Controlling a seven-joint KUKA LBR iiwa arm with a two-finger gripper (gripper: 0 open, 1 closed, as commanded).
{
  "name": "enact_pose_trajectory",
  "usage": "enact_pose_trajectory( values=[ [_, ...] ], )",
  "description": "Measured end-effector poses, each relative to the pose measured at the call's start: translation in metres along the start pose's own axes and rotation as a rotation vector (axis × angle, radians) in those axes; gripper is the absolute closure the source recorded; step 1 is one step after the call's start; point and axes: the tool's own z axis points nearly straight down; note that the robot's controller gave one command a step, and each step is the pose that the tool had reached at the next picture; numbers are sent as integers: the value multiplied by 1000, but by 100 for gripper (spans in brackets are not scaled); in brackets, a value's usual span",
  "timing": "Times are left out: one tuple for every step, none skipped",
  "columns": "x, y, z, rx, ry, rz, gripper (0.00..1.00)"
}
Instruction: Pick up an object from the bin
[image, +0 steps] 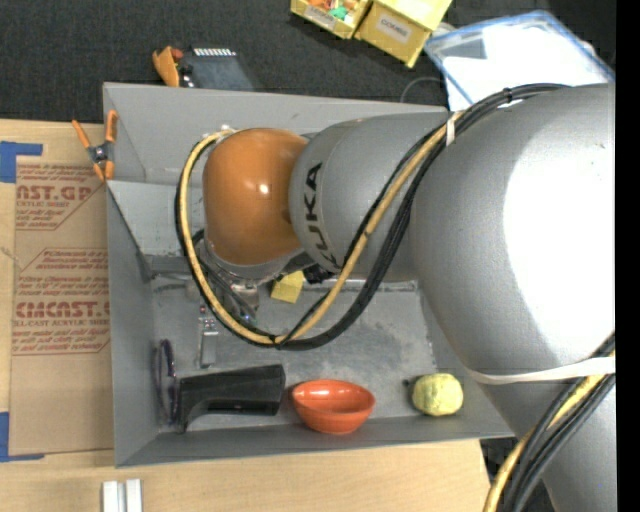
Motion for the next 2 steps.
enact_pose_trajectory(
  values=[
    [-2, -1, -4, -2, -7, 2, 0],
    [59, -2, 46, -3, -14, -212, 0]
  ],
)
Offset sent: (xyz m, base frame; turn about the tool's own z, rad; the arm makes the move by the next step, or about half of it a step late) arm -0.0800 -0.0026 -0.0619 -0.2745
